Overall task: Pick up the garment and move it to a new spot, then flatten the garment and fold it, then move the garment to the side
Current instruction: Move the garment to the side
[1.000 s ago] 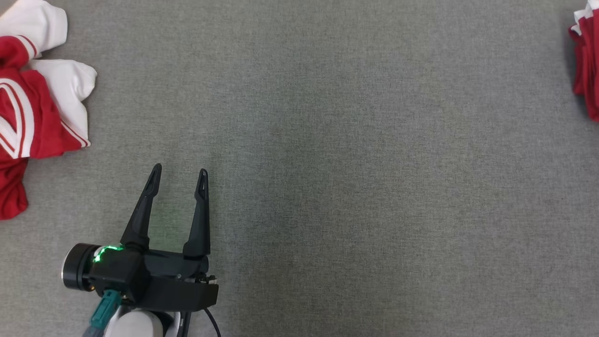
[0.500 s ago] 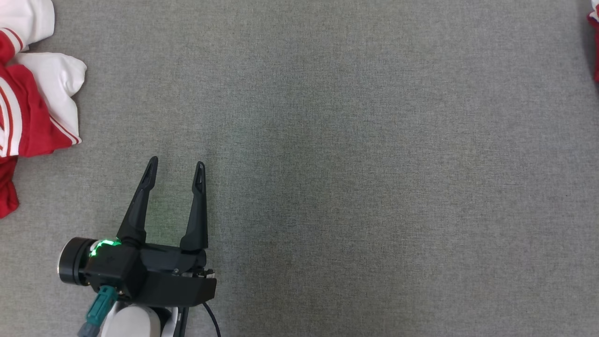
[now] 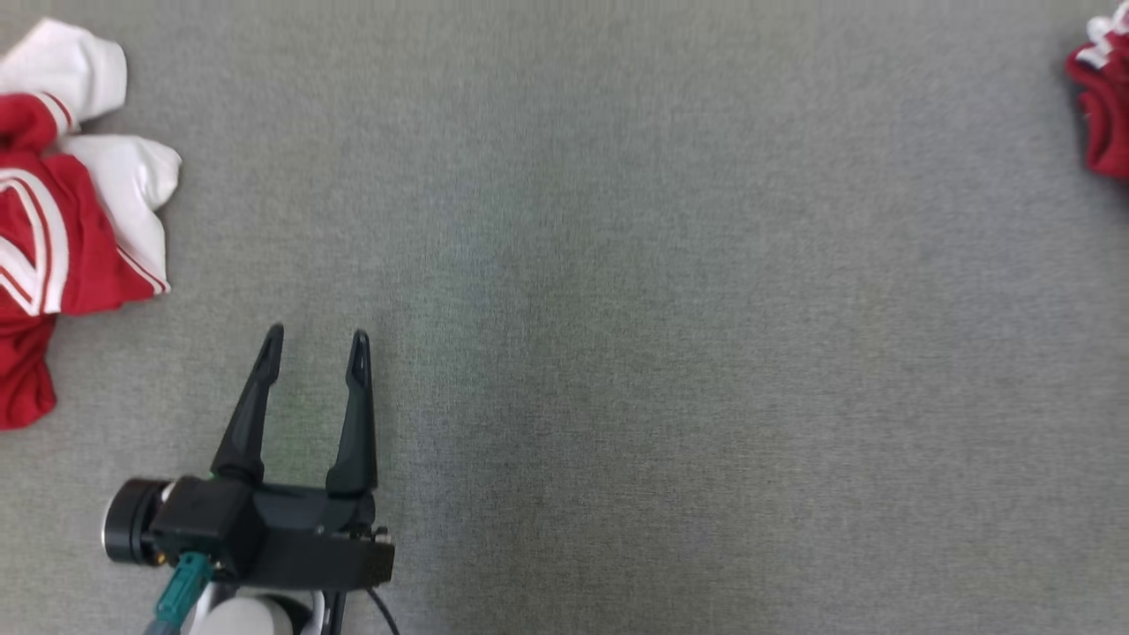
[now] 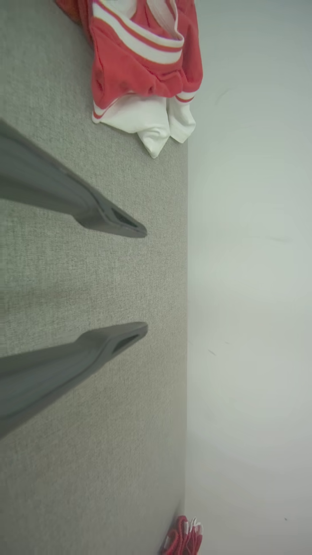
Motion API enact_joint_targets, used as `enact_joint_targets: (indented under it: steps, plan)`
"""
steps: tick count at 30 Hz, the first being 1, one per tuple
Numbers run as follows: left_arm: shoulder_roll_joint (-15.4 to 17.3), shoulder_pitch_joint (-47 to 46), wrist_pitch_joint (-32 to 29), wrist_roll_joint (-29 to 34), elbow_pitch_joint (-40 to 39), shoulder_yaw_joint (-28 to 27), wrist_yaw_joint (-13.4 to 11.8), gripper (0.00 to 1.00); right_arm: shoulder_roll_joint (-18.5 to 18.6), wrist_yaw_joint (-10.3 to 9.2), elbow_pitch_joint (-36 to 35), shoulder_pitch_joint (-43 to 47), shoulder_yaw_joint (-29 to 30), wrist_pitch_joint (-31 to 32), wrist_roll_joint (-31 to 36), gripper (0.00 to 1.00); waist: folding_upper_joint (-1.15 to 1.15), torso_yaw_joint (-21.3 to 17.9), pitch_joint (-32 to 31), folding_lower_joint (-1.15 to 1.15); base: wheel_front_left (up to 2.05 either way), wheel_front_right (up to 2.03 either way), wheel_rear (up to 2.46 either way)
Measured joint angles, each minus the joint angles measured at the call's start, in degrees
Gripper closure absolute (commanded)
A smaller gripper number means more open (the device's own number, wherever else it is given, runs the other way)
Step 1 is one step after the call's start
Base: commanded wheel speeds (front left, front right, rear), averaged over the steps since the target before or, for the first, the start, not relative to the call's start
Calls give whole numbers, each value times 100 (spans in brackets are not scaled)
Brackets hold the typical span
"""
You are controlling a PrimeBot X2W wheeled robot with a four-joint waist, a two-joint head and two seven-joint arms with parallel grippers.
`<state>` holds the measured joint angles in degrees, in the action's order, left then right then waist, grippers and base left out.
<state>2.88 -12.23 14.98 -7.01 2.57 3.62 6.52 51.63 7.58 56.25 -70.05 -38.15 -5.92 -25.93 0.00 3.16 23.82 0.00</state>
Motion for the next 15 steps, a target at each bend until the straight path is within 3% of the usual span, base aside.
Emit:
enact_joint_targets:
  steps: [9,15]
  plan:
    - [1,534,0,-7,227,-264,-3,0,-1004,0,190,704,822,-813,-638,0,-1,-80,-650,-1,0,0,0]
    - [-1,906,0,-2,288,-405,-49,0,-1573,-1,-223,1434,1421,-910,-612,0,-1,-173,-1110,-1,0,0,0]
